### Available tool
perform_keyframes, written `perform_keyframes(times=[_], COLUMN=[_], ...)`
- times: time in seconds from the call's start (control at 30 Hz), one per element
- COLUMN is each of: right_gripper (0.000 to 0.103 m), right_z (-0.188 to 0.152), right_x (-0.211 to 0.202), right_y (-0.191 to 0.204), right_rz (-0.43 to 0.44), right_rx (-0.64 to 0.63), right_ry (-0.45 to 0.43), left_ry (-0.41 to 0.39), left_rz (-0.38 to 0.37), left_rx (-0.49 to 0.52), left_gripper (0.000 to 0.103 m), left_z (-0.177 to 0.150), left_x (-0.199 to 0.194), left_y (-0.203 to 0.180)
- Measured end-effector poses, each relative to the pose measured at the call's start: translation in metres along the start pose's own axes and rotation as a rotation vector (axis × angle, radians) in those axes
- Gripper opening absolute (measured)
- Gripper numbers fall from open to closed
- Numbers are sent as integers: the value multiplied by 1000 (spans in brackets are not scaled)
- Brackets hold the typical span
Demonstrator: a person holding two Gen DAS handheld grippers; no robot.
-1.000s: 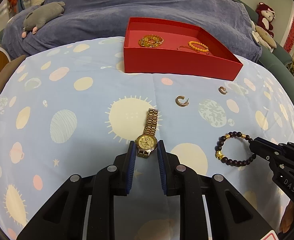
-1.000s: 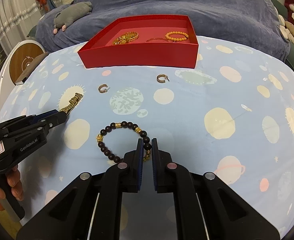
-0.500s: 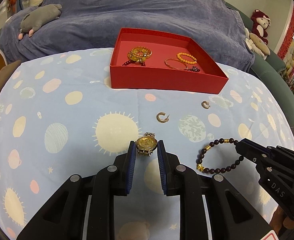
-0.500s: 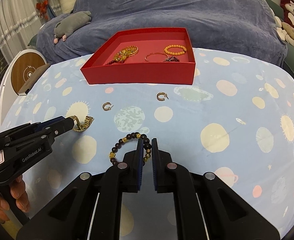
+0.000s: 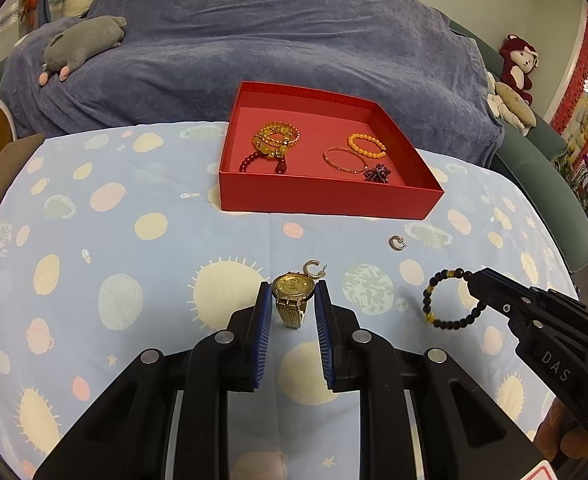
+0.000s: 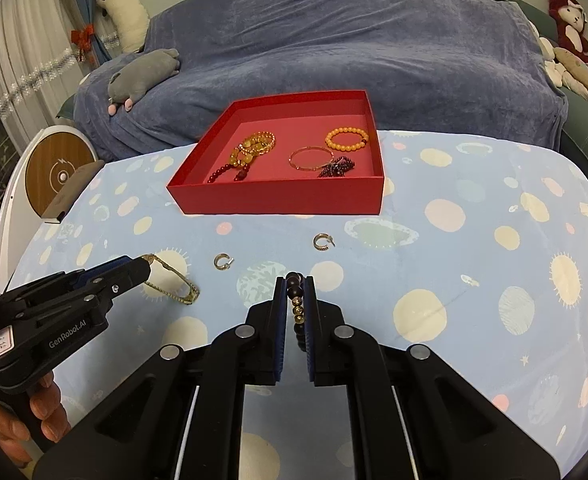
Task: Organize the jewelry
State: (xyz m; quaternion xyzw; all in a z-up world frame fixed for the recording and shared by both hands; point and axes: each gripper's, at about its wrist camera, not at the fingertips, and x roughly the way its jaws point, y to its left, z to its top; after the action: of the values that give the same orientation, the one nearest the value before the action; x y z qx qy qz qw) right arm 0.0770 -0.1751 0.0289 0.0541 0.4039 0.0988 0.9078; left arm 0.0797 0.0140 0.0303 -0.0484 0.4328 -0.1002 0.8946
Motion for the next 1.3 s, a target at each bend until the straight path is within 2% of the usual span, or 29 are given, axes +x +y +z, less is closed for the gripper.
perform_keyframes(times=[0.03,0.1,0.13,0.2,0.53,0.63,0.7,0.83,0.9,0.93,1.13,1.23,1.3], right_gripper=[8,8,8,8,8,8,8,8,8,8,8,8,8], right_z=[2,6,8,10,7,3,0,-5,-6,-6,-8,-9,-9], right_x=[0,-1,-2,-4,-15,-17,-16,-11,-10,-10,-3,-2,-2], right_y=[1,3,5,7,7,4,2,0,1,1,-3,-5,-6], right_rz=[1,2,3,5,-8,-16,-21,-21,-19,-19,-24,-26,-26], right_rx=[1,3,5,8,33,25,19,13,7,5,13,13,15], right_ry=[-5,-13,-16,-23,-39,-34,-27,-6,-2,-1,16,21,22], left_ry=[-1,-6,-3,-11,-21,14,44,76,86,86,84,77,78], left_rz=[2,2,3,4,39,25,29,44,54,61,81,82,75], left_rx=[-2,-5,-6,-15,-32,-59,-69,-42,-27,-23,6,51,62], left_gripper=[18,10,10,0,0,9,25,28,42,44,43,21,21], left_z=[1,4,5,5,5,-4,-13,-25,-27,-28,-29,-29,-29], left_x=[-1,-4,-5,-9,-18,-11,-1,19,28,31,50,52,53], left_y=[0,1,1,1,10,20,24,21,16,14,9,3,1])
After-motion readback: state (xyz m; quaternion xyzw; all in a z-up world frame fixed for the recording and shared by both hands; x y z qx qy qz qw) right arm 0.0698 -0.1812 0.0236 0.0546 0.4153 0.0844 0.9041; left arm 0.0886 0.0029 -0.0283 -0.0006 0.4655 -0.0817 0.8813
